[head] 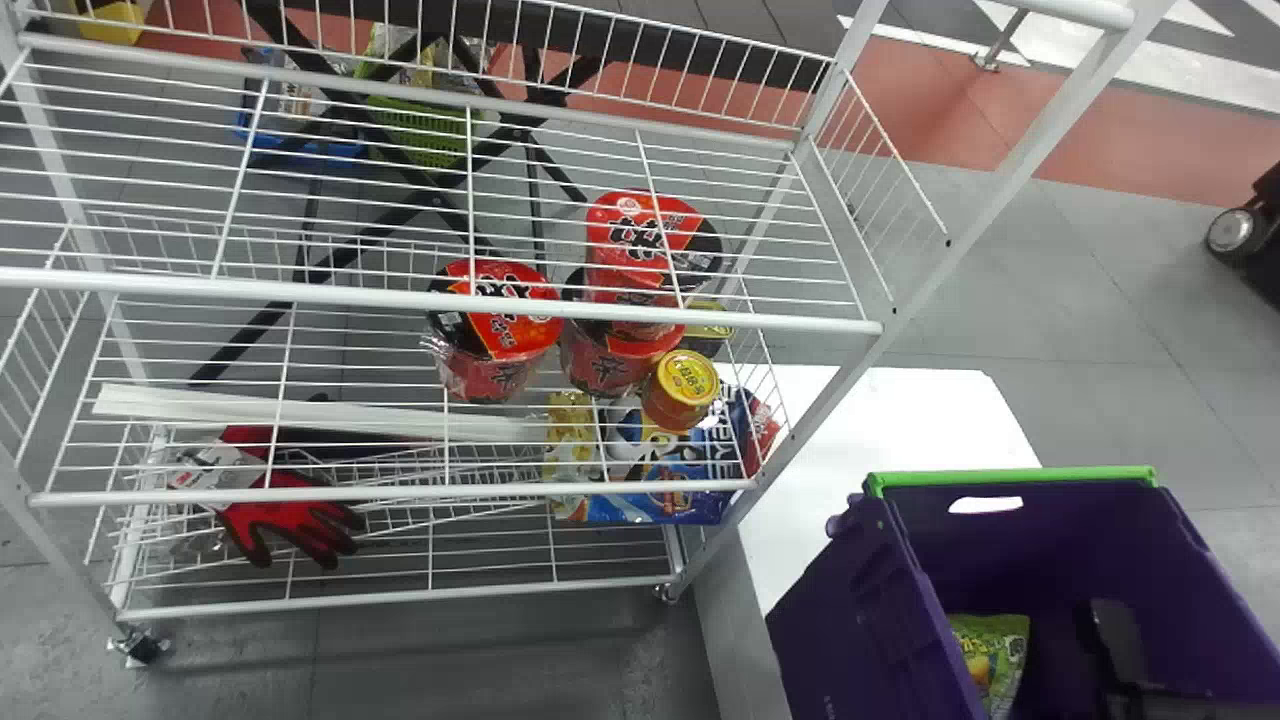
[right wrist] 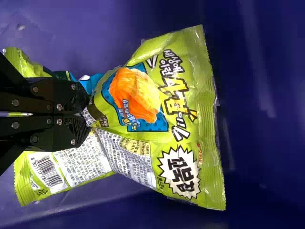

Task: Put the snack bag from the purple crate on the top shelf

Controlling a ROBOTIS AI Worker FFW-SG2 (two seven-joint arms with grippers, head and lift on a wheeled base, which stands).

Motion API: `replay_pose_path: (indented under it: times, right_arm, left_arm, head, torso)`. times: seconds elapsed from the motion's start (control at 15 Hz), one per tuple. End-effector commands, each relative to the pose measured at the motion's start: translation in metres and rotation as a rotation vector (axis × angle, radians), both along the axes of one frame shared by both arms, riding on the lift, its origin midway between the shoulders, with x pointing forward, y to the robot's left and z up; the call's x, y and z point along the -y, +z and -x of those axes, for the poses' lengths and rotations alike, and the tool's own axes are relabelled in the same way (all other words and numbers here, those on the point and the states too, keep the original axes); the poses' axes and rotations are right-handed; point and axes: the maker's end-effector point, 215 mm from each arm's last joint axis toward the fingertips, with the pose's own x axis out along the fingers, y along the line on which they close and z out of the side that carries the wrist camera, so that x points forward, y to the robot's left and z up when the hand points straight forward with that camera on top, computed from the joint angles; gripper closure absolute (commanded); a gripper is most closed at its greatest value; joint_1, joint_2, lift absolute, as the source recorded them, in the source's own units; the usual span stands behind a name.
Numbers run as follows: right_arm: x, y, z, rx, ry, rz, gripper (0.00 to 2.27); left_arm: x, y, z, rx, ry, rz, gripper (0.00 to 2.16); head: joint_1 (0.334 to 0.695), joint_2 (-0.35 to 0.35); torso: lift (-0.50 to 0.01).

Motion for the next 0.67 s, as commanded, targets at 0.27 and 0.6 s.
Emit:
replay_pose_path:
  times: [0.27, 0.6]
  right_arm:
    - [-0.009, 0.005, 0.0, 0.04, 0.011, -0.042, 2.2]
    - [-0.013, 0.008, -0.004, 0.033, -0.015, -0.054, 2.2]
  left_arm:
    - [0.0, -0.004, -0.004, -0.007, 0.001, 0.002, 0.07]
    - [-0.002, -0.005, -0.004, -0.007, 0.005, 0.0, 0.07]
  head:
    - [0.695, -0.35]
    - [0.695, -0.35]
  torso:
    - [-0.435]
    - [-0.415]
